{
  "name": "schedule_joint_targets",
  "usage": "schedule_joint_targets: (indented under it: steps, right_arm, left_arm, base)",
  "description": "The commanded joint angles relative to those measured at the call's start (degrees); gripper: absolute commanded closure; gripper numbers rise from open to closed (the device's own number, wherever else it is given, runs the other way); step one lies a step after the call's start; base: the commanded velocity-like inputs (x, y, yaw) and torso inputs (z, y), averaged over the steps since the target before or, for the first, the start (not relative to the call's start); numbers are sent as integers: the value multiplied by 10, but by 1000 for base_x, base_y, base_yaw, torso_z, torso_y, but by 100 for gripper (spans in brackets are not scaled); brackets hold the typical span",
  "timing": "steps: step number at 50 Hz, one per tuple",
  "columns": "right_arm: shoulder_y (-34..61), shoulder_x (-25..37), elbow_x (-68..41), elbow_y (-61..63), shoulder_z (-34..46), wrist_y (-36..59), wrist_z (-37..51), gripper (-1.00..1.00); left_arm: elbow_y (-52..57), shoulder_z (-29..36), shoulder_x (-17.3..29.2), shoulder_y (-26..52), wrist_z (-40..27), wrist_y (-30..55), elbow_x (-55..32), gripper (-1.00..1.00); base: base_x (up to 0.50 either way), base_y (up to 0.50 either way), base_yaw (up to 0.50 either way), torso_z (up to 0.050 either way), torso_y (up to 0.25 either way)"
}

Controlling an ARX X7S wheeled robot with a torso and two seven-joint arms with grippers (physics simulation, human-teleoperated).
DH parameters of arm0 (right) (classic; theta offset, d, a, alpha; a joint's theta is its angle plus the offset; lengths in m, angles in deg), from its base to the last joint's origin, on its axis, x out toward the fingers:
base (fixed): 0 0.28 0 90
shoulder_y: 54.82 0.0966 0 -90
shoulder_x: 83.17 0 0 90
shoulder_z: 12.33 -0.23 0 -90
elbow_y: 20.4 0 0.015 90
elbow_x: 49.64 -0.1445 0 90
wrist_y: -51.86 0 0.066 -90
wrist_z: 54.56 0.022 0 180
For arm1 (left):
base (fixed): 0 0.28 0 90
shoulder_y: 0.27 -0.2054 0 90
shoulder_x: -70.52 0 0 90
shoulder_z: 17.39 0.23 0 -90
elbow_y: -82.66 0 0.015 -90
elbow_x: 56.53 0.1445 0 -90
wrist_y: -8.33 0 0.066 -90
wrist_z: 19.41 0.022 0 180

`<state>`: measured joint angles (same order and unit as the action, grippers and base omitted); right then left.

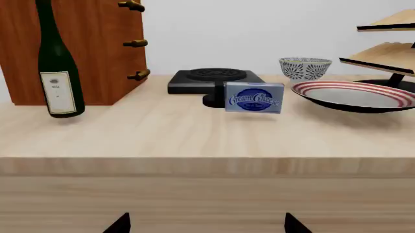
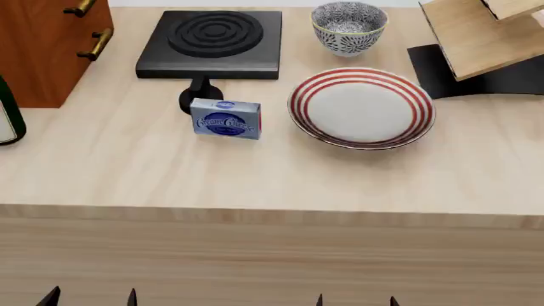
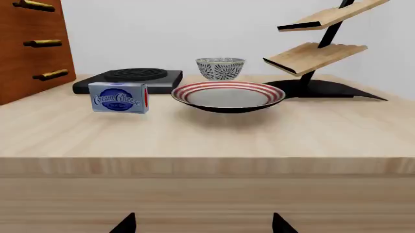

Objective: Pick up the cream cheese and put it in the bowl.

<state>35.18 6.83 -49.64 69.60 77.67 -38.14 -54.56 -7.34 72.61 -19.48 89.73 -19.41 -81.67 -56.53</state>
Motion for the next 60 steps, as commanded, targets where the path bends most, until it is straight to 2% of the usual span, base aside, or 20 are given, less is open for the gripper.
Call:
schedule_joint_targets:
  steps: [1, 17, 18, 20, 33, 44, 45, 46, 47, 49, 60]
  right_arm:
    - [0, 5, -5, 0, 7, 0, 7, -100]
    - [2, 29, -26, -9, 38, -12, 40, -100]
    - [3, 30, -26, -11, 39, -13, 42, -100]
    - [2, 33, -22, -12, 42, -15, 49, -100]
    - [2, 42, -35, -16, 50, -20, 62, -100]
    - [6, 48, -37, -31, 58, -32, 74, -100]
    - [6, 48, -37, -29, 59, -31, 75, -100]
    - [6, 49, -37, -28, 61, -30, 76, -100]
    - [5, 49, -38, -26, 62, -29, 76, -100]
    - [5, 50, -40, -26, 63, -29, 77, -100]
    - [2, 57, -52, -19, 69, -29, 85, -100]
  left_arm:
    - [0, 6, 6, 0, -6, 0, -6, -100]
    - [-6, 43, 27, -3, -43, -10, -20, -100]
    - [27, 41, 29, 2, -49, 29, -21, -100]
    - [48, 43, 30, 4, -52, 55, -26, -100]
    - [56, 60, 42, 4, -63, 68, -36, -100]
    - [48, 65, 48, 7, -70, 64, -48, -100]
    - [33, 66, 48, 7, -71, 49, -47, -100]
    - [-19, 67, 45, 7, -67, -3, -46, -100]
    - [24, 66, 48, 7, -70, 38, -52, -100]
    - [39, 68, 51, 8, -75, 55, -50, -100]
    - [51, 80, 60, 3, -84, 53, -49, -100]
  base:
    - [0, 0, 0, 0, 0]
    - [0, 0, 0, 39, 25]
    - [0, 0, 0, 50, 39]
    - [0, 0, 0, 50, 39]
    - [0, 0, 0, 50, 40]
    - [0, 0, 0, 50, 40]
    - [0, 0, 0, 50, 41]
    - [0, 0, 0, 50, 39]
    - [0, 0, 0, 50, 39]
    - [0, 0, 0, 50, 39]
    - [203, 0, 0, 0, 0]
